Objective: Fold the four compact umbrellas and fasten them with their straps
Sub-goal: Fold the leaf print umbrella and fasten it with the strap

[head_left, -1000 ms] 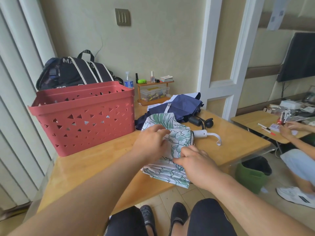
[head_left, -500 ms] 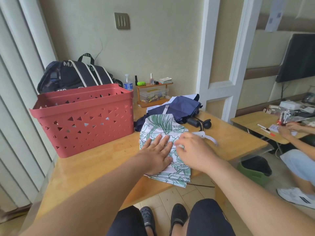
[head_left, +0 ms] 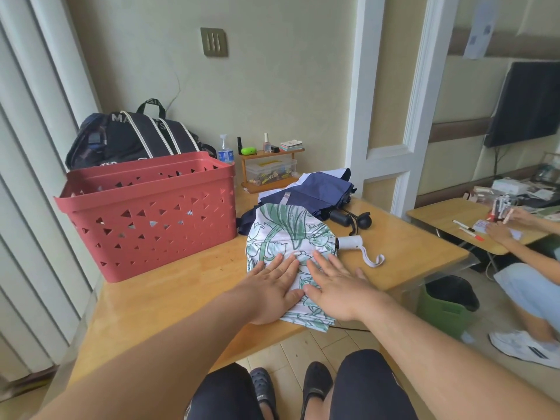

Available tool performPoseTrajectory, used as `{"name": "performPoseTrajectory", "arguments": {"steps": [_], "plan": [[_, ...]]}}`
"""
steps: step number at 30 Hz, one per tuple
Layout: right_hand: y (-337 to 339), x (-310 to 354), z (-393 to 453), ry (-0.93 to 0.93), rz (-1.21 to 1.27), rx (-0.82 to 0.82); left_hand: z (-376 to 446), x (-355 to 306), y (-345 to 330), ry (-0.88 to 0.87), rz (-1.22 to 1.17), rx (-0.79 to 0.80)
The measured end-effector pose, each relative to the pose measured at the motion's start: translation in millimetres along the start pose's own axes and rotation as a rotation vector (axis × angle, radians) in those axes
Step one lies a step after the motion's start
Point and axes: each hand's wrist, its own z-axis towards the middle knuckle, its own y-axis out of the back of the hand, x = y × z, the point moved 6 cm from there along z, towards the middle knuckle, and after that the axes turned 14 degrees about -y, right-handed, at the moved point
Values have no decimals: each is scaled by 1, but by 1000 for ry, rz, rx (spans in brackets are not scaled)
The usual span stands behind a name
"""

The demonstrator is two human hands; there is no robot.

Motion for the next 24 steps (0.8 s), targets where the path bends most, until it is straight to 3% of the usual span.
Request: {"name": "performPoseTrajectory", "arguments": {"steps": [8,13,15,18,19,21,24], "plan": [[-4,-11,-1,4,-27,-22,-29,11,-6,135,-94,-110],[14,-6,-9,-34,-148,39,-31,6,-3,138,-53,-74],[38,7,-14,-51,-197,-88,-32,6,-1,128,-32,-56],[59,28,-20,50,-80,-457,-33,6,-2,125,3,-20],[54,33,-19,113,-27,-456,-33,6,-2,125,4,-14],[27,32,-10,166,15,-246,-35,4,-2,122,-2,-3],[-2,17,1,93,-17,-34,-35,3,-2,99,-30,2]]}}
